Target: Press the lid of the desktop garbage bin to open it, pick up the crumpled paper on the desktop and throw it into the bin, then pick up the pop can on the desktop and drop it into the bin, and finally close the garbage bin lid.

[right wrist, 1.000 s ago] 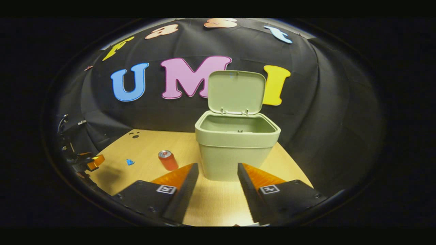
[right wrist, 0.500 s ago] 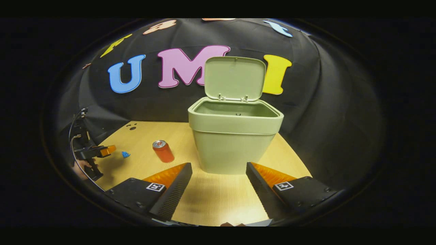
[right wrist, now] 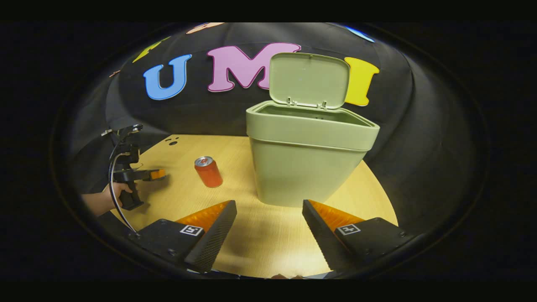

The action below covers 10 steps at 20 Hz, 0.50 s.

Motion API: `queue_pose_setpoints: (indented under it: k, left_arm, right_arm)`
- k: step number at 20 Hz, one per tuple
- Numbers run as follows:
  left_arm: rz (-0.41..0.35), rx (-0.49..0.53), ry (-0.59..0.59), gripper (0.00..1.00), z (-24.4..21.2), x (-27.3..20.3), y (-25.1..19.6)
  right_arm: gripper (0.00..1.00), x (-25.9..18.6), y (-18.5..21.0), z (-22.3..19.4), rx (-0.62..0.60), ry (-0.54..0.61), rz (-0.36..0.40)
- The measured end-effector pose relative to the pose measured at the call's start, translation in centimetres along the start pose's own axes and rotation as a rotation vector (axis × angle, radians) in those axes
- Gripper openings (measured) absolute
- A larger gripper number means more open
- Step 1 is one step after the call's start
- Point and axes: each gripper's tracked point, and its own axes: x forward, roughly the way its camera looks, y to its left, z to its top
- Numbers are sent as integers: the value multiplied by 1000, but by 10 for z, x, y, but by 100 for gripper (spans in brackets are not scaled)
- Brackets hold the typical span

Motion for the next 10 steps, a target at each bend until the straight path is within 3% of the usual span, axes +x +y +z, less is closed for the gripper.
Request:
queue_pose_setpoints:
  k: [1, 10]
  left_arm:
    - [2, -2, 11, 100, -4, 4, 0]
    - [13, 21, 43, 90, -22, 20, -6]
  right_arm:
    - [99, 1, -1, -5, 5, 13, 2]
    - [99, 11, -10, -20, 28, 62, 8]
